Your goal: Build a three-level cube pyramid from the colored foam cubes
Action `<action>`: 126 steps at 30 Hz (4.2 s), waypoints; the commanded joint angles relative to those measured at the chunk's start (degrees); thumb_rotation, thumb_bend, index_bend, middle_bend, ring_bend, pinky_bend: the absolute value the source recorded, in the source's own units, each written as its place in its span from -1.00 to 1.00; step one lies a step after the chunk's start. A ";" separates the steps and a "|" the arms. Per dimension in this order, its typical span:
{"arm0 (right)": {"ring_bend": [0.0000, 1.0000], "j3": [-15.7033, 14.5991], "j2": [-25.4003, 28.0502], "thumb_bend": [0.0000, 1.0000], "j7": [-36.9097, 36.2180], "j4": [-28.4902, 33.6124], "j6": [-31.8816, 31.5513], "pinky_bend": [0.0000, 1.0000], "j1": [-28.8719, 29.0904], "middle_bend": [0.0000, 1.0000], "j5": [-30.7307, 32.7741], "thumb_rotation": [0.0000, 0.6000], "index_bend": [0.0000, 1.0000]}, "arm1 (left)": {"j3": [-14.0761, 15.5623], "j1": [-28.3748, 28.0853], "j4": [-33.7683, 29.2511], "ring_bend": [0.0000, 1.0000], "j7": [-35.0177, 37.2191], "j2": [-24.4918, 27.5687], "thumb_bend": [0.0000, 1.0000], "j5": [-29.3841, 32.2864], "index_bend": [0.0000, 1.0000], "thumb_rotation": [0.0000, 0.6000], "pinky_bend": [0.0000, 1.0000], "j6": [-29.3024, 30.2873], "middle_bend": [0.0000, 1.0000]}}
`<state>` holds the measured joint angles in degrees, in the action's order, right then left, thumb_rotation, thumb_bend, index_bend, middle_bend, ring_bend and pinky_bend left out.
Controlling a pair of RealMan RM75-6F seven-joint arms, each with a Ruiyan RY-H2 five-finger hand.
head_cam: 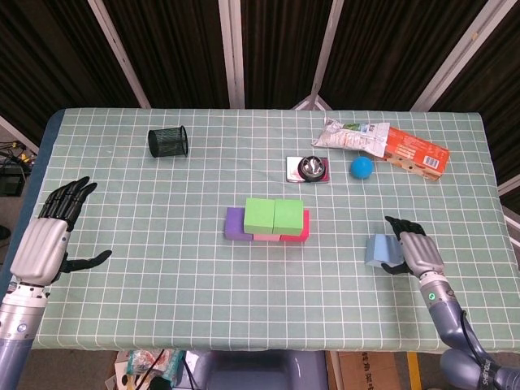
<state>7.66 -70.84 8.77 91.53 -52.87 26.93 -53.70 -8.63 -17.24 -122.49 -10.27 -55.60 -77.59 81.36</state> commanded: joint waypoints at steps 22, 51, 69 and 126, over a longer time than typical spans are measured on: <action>-0.31 1.53 0.93 -0.48 -0.45 -0.15 -2.42 -1.00 0.91 -0.06 -3.66 1.00 -0.94 | -0.54 0.10 0.19 -1.00 0.61 0.37 -0.75 0.77 -1.00 1.00 -1.00 -1.05 -1.00; -0.31 13.33 19.91 -0.48 -2.51 14.66 17.67 -1.00 22.87 -0.06 13.60 1.00 -0.94 | -1.14 0.19 0.09 -1.00 2.47 2.63 -0.75 2.47 -1.00 1.00 -1.00 -2.46 -1.00; -0.31 9.68 8.52 -0.48 5.99 16.30 4.56 -1.00 33.05 -0.06 24.56 1.00 -0.94 | -1.26 0.40 0.28 -1.00 4.39 3.44 -0.75 2.72 -1.00 1.00 -1.00 -2.90 -1.00; -0.31 10.37 4.98 -0.48 24.78 21.45 -6.82 -1.00 43.74 -0.06 47.15 1.00 -0.94 | -1.04 0.77 -0.19 -1.00 7.53 5.20 -0.75 1.41 -1.00 1.00 -1.00 -3.70 -1.00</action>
<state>18.06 -65.94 34.04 112.99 -60.18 71.08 -5.80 -9.68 -16.47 -122.68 -2.75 -50.40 -76.18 77.67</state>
